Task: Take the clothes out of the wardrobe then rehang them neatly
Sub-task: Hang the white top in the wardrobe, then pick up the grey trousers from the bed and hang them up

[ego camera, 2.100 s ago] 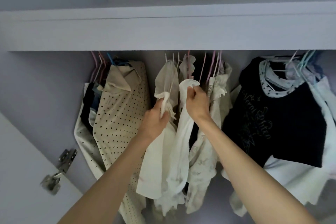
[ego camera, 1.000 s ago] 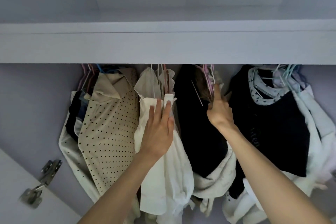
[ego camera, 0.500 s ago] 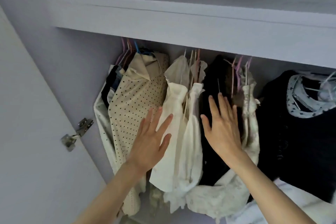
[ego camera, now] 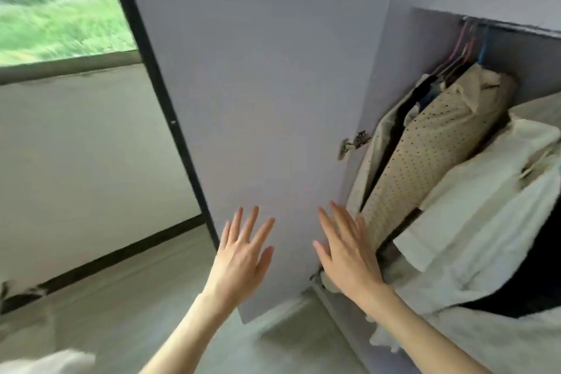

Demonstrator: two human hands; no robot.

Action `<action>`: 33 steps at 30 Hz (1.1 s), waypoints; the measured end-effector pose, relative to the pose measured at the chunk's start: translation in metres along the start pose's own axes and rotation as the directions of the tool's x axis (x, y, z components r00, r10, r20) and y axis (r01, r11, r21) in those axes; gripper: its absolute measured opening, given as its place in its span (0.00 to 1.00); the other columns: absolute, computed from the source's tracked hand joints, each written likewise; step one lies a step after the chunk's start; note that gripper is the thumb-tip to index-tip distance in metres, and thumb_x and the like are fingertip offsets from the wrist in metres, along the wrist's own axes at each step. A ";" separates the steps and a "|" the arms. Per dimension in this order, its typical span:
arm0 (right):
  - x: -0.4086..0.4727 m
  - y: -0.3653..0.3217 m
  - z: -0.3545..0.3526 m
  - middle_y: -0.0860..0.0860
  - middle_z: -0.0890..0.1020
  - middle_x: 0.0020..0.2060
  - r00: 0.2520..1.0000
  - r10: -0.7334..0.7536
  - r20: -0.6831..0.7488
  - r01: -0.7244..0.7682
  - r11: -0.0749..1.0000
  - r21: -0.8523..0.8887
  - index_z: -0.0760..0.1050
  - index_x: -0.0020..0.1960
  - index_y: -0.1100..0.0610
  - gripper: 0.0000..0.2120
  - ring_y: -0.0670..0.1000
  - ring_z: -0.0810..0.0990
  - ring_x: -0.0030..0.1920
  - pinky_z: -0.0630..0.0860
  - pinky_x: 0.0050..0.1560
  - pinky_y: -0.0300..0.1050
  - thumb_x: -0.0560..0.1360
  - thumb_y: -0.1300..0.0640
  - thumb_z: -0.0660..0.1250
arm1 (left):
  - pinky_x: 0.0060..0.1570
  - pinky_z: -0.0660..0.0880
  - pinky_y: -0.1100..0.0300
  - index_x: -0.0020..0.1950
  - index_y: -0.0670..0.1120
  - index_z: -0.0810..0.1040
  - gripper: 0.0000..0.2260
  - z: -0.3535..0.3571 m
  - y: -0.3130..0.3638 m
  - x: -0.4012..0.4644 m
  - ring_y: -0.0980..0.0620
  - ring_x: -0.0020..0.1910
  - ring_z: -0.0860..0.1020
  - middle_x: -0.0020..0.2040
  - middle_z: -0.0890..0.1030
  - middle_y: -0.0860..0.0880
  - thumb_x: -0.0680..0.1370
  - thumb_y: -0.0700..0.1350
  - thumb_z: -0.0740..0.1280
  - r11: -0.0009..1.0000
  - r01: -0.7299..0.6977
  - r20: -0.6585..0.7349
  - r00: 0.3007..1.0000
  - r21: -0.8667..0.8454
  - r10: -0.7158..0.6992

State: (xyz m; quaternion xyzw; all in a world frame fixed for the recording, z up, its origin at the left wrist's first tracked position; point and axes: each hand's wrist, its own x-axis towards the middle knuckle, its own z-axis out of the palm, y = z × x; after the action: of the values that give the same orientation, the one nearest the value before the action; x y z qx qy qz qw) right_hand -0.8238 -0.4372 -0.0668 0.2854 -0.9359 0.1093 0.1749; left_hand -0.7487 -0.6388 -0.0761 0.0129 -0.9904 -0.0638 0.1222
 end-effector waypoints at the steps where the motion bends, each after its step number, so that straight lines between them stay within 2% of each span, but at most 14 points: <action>1: -0.006 -0.024 0.010 0.60 0.75 0.62 0.999 -0.046 0.021 0.045 0.999 0.015 0.71 0.66 0.58 0.26 0.59 0.76 0.62 0.70 0.58 0.64 0.72 0.48 0.67 | 0.61 0.66 0.39 0.69 0.48 0.69 0.23 -0.003 -0.017 -0.025 0.34 0.68 0.65 0.69 0.70 0.40 0.78 0.55 0.51 0.998 0.068 0.017 0.998 -0.013 -0.067; 3: -0.016 -0.071 0.022 0.59 0.77 0.60 0.990 -0.121 0.079 0.117 0.991 0.061 0.73 0.64 0.58 0.25 0.59 0.78 0.59 0.71 0.57 0.63 0.72 0.47 0.61 | 0.58 0.71 0.40 0.68 0.48 0.68 0.21 -0.011 -0.046 -0.076 0.34 0.66 0.68 0.66 0.72 0.40 0.76 0.53 0.54 0.977 0.210 0.017 0.978 -0.029 -0.209; 4: -0.020 -0.094 0.027 0.59 0.78 0.60 0.981 -0.165 0.107 0.156 0.984 0.089 0.74 0.64 0.58 0.26 0.58 0.78 0.59 0.70 0.57 0.63 0.70 0.47 0.62 | 0.57 0.72 0.41 0.67 0.49 0.68 0.21 -0.015 -0.059 -0.102 0.35 0.65 0.70 0.65 0.73 0.40 0.76 0.52 0.55 0.962 0.272 0.020 0.962 -0.027 -0.271; 7: -0.029 -0.161 0.042 0.58 0.78 0.59 0.938 -0.323 0.127 0.297 0.937 0.185 0.75 0.63 0.58 0.30 0.58 0.78 0.59 0.70 0.57 0.63 0.64 0.51 0.75 | 0.54 0.73 0.41 0.66 0.50 0.67 0.21 -0.030 -0.093 -0.173 0.35 0.63 0.72 0.64 0.75 0.41 0.75 0.53 0.55 0.881 0.474 0.014 0.881 -0.002 -0.474; 9: -0.032 -0.203 0.048 0.59 0.78 0.59 0.887 -0.438 0.149 0.394 0.883 0.255 0.74 0.63 0.58 0.33 0.59 0.78 0.59 0.70 0.57 0.64 0.60 0.52 0.79 | 0.53 0.74 0.41 0.66 0.50 0.67 0.21 -0.038 -0.111 -0.215 0.35 0.62 0.73 0.63 0.76 0.41 0.74 0.54 0.55 0.801 0.598 -0.020 0.801 -0.001 -0.598; 13: -0.036 -0.285 0.056 0.59 0.79 0.58 0.729 -0.668 0.150 0.589 0.724 0.361 0.75 0.63 0.59 0.33 0.59 0.78 0.59 0.71 0.57 0.64 0.61 0.52 0.79 | 0.56 0.73 0.42 0.65 0.50 0.67 0.20 -0.055 -0.125 -0.295 0.36 0.63 0.73 0.63 0.76 0.40 0.74 0.53 0.54 0.597 0.802 -0.112 0.595 0.018 -0.796; 17: -0.052 -0.358 0.059 0.60 0.79 0.58 0.546 -0.832 0.103 0.700 0.520 0.489 0.75 0.62 0.60 0.32 0.61 0.78 0.57 0.71 0.56 0.64 0.61 0.55 0.79 | 0.56 0.71 0.39 0.63 0.47 0.76 0.22 -0.067 -0.113 -0.372 0.34 0.63 0.72 0.64 0.75 0.40 0.74 0.53 0.54 0.298 0.954 -0.169 0.294 0.001 -0.941; 21: -0.089 -0.409 0.057 0.59 0.79 0.57 0.333 -0.943 0.028 0.767 0.288 0.573 0.74 0.62 0.61 0.29 0.61 0.78 0.58 0.72 0.55 0.63 0.64 0.55 0.77 | 0.52 0.73 0.38 0.60 0.46 0.78 0.22 -0.070 -0.079 -0.431 0.32 0.61 0.73 0.62 0.76 0.38 0.74 0.53 0.55 -0.004 0.998 -0.169 -0.014 -0.063 -0.986; 24: -0.122 -0.439 0.054 0.59 0.78 0.58 0.150 -0.989 -0.005 0.775 0.115 0.622 0.73 0.63 0.60 0.25 0.60 0.77 0.60 0.72 0.56 0.63 0.69 0.51 0.67 | 0.52 0.73 0.39 0.59 0.46 0.79 0.22 -0.067 -0.048 -0.465 0.34 0.62 0.72 0.60 0.78 0.39 0.74 0.54 0.54 -0.144 0.989 -0.140 -0.149 -0.046 -0.979; 25: -0.134 -0.448 0.051 0.59 0.78 0.59 0.101 -0.995 -0.014 0.764 0.068 0.642 0.73 0.63 0.60 0.25 0.60 0.77 0.60 0.71 0.56 0.64 0.69 0.50 0.65 | 0.56 0.71 0.40 0.62 0.47 0.77 0.24 -0.070 -0.038 -0.475 0.36 0.66 0.68 0.63 0.75 0.39 0.74 0.55 0.52 -0.175 0.984 -0.136 -0.180 -0.046 -0.974; 27: -0.159 -0.466 0.045 0.59 0.78 0.60 0.009 -0.999 -0.042 0.741 -0.022 0.671 0.73 0.64 0.60 0.25 0.61 0.76 0.61 0.70 0.57 0.65 0.70 0.50 0.64 | 0.69 0.57 0.44 0.70 0.49 0.68 0.31 -0.078 -0.018 -0.498 0.40 0.74 0.55 0.73 0.63 0.44 0.73 0.60 0.43 -0.269 0.960 -0.146 -0.278 -0.081 -0.949; 29: -0.187 -0.480 0.035 0.59 0.77 0.61 -0.073 -0.995 -0.067 0.707 -0.099 0.700 0.72 0.65 0.60 0.25 0.61 0.75 0.63 0.68 0.59 0.64 0.71 0.50 0.63 | 0.71 0.50 0.46 0.73 0.49 0.64 0.32 -0.082 0.002 -0.522 0.42 0.75 0.50 0.75 0.58 0.46 0.73 0.60 0.42 -0.374 0.918 -0.176 -0.393 -0.136 -0.902; 31: -0.218 -0.491 0.022 0.59 0.79 0.58 -0.162 -0.982 -0.092 0.684 -0.179 0.707 0.73 0.64 0.60 0.25 0.61 0.77 0.60 0.70 0.57 0.64 0.71 0.49 0.61 | 0.68 0.59 0.42 0.68 0.46 0.71 0.29 -0.085 0.024 -0.544 0.38 0.73 0.58 0.71 0.66 0.43 0.75 0.58 0.47 -0.439 0.880 -0.226 -0.472 -0.181 -0.852; 33: -0.249 -0.501 0.012 0.58 0.80 0.57 -0.249 -0.965 -0.087 0.664 -0.235 0.710 0.74 0.62 0.60 0.25 0.60 0.78 0.58 0.72 0.55 0.64 0.72 0.47 0.57 | 0.59 0.68 0.38 0.62 0.44 0.77 0.24 -0.081 0.047 -0.566 0.34 0.67 0.68 0.65 0.74 0.40 0.75 0.55 0.52 -0.503 0.842 -0.178 -0.535 -0.194 -0.826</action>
State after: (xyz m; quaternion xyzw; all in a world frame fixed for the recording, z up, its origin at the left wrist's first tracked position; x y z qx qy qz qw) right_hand -0.3471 -0.7248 -0.1219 0.9262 -0.3247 0.1018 -0.1622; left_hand -0.1806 -0.5792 -0.1282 0.8763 -0.4517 -0.1043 0.1308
